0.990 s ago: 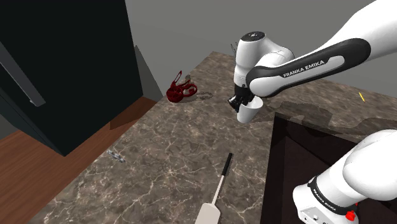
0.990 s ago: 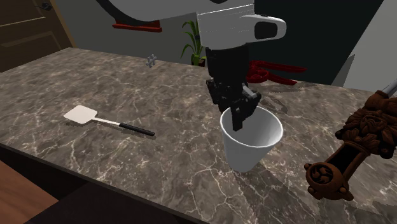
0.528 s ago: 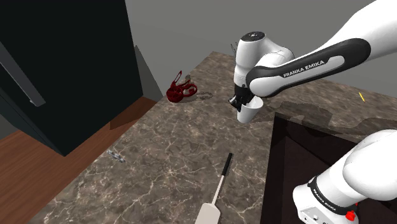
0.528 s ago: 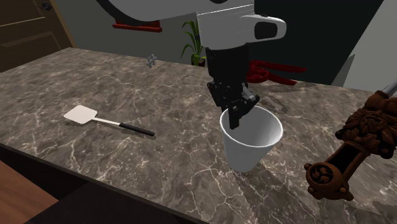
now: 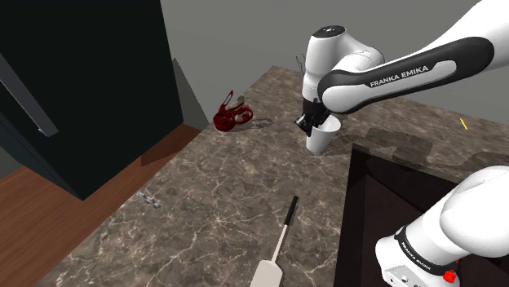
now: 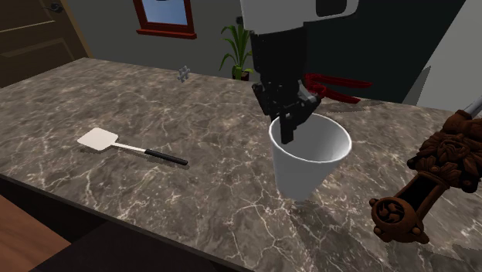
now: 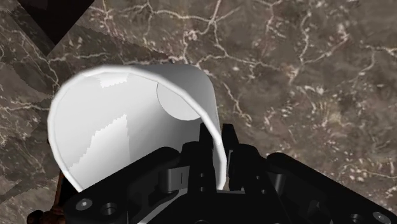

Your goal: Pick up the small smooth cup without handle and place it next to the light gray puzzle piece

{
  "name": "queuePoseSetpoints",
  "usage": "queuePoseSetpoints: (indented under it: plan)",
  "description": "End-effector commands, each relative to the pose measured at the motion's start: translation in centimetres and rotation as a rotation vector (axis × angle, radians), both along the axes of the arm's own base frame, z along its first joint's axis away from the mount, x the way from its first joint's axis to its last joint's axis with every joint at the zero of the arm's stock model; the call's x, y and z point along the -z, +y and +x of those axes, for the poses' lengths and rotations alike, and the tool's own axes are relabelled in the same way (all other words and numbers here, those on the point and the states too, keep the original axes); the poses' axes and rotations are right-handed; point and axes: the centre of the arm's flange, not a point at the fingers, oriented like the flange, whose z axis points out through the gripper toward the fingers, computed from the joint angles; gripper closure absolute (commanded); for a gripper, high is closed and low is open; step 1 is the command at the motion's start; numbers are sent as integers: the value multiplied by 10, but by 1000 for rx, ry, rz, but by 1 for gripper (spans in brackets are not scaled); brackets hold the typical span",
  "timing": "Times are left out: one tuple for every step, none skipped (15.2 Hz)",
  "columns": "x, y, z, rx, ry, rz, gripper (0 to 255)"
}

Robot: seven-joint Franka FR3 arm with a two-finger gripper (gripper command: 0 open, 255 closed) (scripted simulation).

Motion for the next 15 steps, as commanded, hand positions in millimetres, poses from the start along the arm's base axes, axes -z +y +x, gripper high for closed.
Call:
queuePoseSetpoints:
  plan:
    - [-10, 0, 0, 0, 0, 0, 255]
    - [-15, 0, 0, 0, 0, 0, 255]
    - [-20, 0, 0, 0, 0, 0, 255]
    - [-26, 0, 0, 0, 0, 0, 255]
    - [-31, 0, 0, 0, 0, 0, 255]
    - [-36, 0, 0, 0, 0, 0, 255]
    - [-42, 0, 0, 0, 0, 0, 255]
    - [-47, 0, 0, 0, 0, 0, 255]
    - [-52, 0, 0, 0, 0, 0, 255]
    - [-57, 0, 0, 0, 0, 0, 255]
    - [-63, 0, 0, 0, 0, 0, 255]
    - [-68, 0, 0, 0, 0, 0, 255]
    - [-73, 0, 0, 0, 0, 0, 255]
    - [-79, 0, 0, 0, 0, 0, 255]
    - [-84, 0, 0, 0, 0, 0, 255]
